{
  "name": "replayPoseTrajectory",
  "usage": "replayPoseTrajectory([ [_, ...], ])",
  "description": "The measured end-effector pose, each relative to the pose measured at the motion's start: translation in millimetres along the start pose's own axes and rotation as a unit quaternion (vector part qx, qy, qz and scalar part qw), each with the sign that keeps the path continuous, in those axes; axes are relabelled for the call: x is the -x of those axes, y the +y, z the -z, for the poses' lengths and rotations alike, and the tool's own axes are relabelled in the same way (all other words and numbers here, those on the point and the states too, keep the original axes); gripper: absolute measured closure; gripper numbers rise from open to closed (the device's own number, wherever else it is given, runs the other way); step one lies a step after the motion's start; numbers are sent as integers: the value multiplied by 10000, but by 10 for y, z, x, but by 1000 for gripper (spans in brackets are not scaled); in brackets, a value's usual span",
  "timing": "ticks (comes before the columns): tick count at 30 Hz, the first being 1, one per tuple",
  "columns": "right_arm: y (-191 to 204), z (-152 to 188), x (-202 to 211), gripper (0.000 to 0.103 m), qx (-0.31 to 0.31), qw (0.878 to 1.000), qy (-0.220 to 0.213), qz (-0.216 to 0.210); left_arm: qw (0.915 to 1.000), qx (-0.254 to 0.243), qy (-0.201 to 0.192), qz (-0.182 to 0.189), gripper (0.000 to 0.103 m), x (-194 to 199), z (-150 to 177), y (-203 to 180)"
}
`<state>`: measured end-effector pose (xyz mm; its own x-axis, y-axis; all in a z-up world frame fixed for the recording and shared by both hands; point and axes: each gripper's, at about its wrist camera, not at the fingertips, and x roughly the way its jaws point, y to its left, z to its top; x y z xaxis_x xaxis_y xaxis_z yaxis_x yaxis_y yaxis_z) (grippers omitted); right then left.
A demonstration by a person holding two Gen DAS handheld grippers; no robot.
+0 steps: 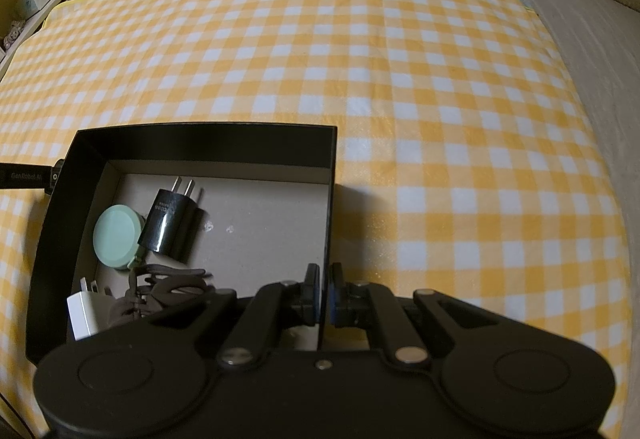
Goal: Organize rigid objects
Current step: 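Carry the smartwatch into the black box and open the left tool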
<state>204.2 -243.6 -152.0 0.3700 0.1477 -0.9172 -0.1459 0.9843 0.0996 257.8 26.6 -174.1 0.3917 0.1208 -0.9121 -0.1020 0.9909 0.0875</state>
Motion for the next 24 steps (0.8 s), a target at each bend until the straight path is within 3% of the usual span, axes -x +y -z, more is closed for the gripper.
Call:
replayPoseTrajectory([
  [9,17,25,-26,98,4,10000,10,7,9984,-20,-559,91,62,474,-48,-186],
  [18,89,117,-198,98,31,9999,80,52,9919,-56,-1173,482,62,971,-182,-370],
  [24,91,100,-205,99,26,10000,80,48,9852,-129,-1396,986,63,1232,-95,-594],
])
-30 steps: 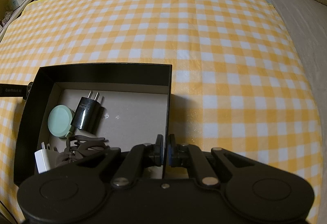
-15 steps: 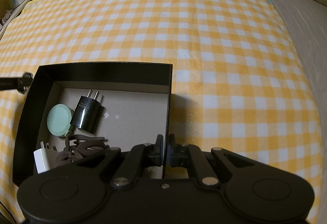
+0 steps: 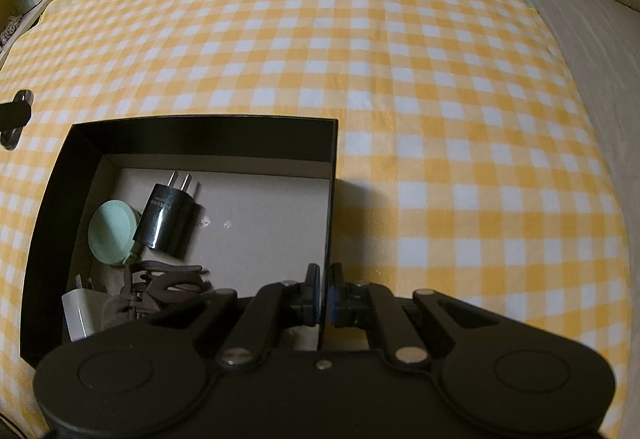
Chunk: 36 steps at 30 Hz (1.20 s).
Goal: Organize rigid objects
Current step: 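Carry the smartwatch into the black box and open the left tool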
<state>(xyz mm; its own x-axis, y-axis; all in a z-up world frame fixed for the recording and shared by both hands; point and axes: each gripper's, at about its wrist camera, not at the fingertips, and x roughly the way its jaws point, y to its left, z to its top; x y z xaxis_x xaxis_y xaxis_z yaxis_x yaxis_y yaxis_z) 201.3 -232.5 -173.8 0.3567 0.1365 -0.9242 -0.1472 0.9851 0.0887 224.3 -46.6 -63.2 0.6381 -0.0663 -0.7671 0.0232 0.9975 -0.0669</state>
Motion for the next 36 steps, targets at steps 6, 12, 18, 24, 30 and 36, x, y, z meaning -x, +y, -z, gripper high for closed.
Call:
replayPoseTrajectory([
  [6,-6,-25,-7,99,-10,10000,7,-10,9981,-147,43,598,62,-10,70,-376],
  [12,-93,-89,9,98,-59,10000,29,-65,9948,-322,333,908,62,-222,244,-633],
  [18,-209,-86,37,98,-84,9999,26,-92,9912,-263,589,1158,62,-431,343,-767],
  [24,-229,-81,42,97,-92,9999,29,-113,9869,9,708,1453,62,-516,387,-817],
  [30,-221,-88,43,97,-102,9999,32,-115,9875,246,795,1339,38,-573,423,-815],
  [36,-231,-89,46,97,-109,9999,41,-106,9887,199,766,1271,37,-496,403,-733],
])
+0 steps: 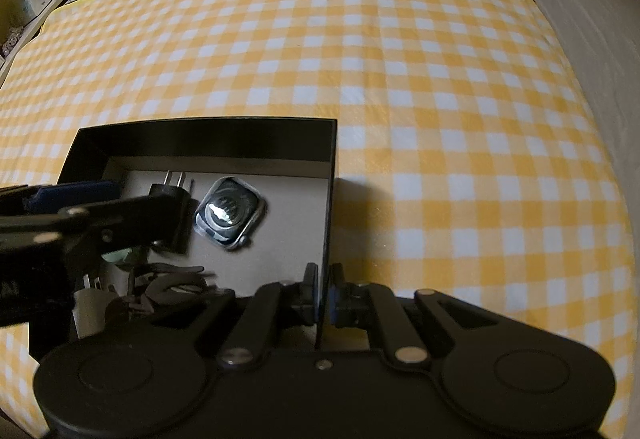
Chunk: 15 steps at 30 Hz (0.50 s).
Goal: Organize rigid objects
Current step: 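Carry the smartwatch into the black box and open the left tool, then move the left tool out of the box to the wooden oval block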
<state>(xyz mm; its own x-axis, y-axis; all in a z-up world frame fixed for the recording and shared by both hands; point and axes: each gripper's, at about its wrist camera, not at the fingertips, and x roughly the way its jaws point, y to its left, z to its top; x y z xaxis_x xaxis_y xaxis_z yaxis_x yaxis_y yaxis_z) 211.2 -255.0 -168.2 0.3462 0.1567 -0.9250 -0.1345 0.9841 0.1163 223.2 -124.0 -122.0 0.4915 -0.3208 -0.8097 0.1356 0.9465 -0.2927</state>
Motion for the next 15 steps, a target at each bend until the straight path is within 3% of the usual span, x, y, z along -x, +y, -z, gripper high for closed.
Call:
replayPoseTrajectory([
  [15,-40,16,13,98,-19,10000,6,-2,9997,-214,1,-79,30,215,79,-39],
])
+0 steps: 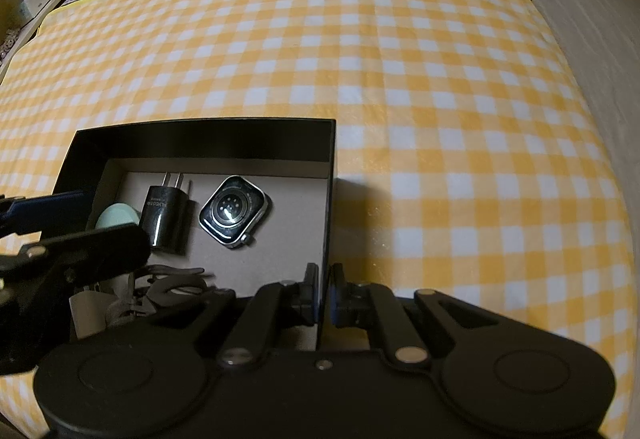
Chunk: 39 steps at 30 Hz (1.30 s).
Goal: Organize rigid objects
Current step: 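Move the left tool out of the box to the wooden oval block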
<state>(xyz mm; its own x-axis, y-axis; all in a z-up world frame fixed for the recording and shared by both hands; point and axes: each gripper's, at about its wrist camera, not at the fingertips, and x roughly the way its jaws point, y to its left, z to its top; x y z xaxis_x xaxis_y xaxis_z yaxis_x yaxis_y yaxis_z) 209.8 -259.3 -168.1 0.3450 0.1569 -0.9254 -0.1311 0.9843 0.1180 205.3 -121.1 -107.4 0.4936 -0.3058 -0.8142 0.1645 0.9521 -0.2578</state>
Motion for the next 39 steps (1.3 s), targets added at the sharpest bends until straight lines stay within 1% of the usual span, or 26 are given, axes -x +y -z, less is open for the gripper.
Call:
replayPoseTrajectory([
  [2,17,-13,-2,98,-4,10000,-3,0,10000,-42,-22,-41,30,37,3,-23],
  [7,-7,-8,4,98,-15,10000,-5,2,9991,-316,-236,-181,13,213,1,-105],
  [13,-15,-1,5,98,-10,10000,-5,4,9973,-501,-422,-320,2,418,41,-153],
  [15,-15,0,5,98,-3,10000,-6,6,9965,-579,-465,-396,0,480,78,-162],
  [20,-26,9,7,98,-10,10000,-3,12,9940,-727,-539,-610,0,603,156,-136],
  [27,4,-5,5,98,-2,10000,-3,22,9933,-696,-569,-730,0,789,228,-32],
  [33,-7,3,7,98,-11,10000,1,26,9939,-567,-581,-742,0,971,302,147],
  [39,6,-3,9,98,0,10000,-2,26,9945,-373,-524,-828,0,1093,362,444],
])
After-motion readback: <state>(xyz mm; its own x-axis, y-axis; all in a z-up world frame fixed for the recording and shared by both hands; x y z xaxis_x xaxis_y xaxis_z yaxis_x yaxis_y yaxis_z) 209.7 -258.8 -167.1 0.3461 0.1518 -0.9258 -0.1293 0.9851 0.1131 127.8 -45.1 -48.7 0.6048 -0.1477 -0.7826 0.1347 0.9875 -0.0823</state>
